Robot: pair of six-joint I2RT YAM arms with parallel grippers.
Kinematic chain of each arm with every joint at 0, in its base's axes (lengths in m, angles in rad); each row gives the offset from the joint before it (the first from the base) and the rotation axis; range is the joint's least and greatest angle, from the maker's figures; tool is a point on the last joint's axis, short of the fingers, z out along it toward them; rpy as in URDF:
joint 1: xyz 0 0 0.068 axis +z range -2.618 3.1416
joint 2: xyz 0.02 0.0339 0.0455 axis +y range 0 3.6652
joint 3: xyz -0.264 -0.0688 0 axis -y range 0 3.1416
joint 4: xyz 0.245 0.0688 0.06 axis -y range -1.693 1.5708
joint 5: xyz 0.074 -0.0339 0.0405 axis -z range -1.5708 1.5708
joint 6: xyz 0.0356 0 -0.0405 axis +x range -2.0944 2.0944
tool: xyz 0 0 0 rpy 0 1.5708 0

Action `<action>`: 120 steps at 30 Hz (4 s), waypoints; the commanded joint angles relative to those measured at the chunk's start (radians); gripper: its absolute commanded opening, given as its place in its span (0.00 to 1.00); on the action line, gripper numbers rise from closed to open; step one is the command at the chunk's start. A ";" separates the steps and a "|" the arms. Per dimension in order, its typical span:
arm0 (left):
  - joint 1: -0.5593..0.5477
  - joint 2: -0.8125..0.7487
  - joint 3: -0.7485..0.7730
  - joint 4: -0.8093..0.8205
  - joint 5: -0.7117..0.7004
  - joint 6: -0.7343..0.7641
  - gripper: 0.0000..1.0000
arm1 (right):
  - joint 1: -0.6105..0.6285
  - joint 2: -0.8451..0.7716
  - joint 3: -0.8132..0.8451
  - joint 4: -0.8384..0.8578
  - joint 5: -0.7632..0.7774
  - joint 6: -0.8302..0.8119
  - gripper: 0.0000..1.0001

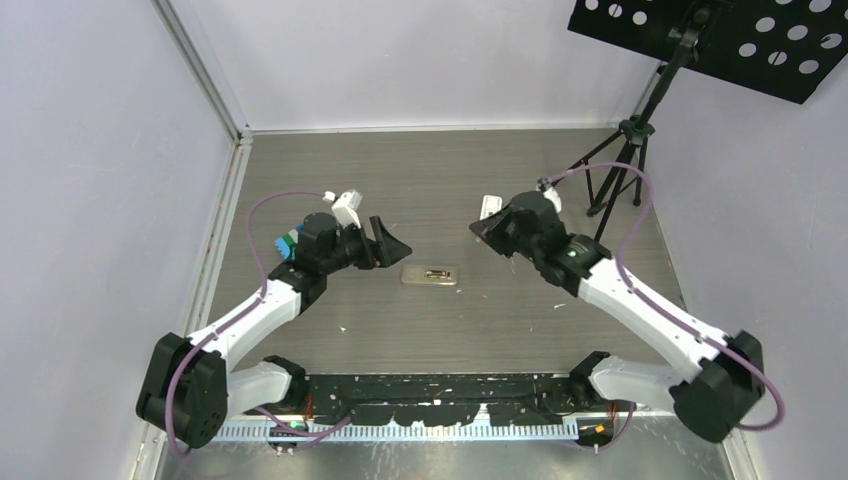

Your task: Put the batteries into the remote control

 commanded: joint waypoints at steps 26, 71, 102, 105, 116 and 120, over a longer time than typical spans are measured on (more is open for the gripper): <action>-0.258 -0.030 0.251 0.364 0.072 0.595 0.82 | -0.025 -0.193 0.047 0.489 -0.325 0.257 0.00; -0.344 0.139 0.310 0.360 -0.189 1.394 0.00 | -0.042 -0.007 0.140 0.326 -0.328 0.327 0.48; -0.367 -0.036 0.254 0.088 -0.306 0.864 0.80 | -0.105 -0.127 0.030 0.226 -0.247 0.055 0.00; -0.366 -0.078 0.212 0.028 -0.250 0.648 0.81 | -0.136 -0.136 0.002 0.233 -0.353 -0.110 0.00; -0.020 0.024 -0.104 0.280 0.145 -0.173 0.64 | -0.144 -0.035 -0.239 0.548 -0.742 -0.277 0.00; -0.001 0.083 -0.128 0.285 0.157 -0.220 0.63 | -0.143 0.022 -0.268 0.574 -0.776 -0.272 0.00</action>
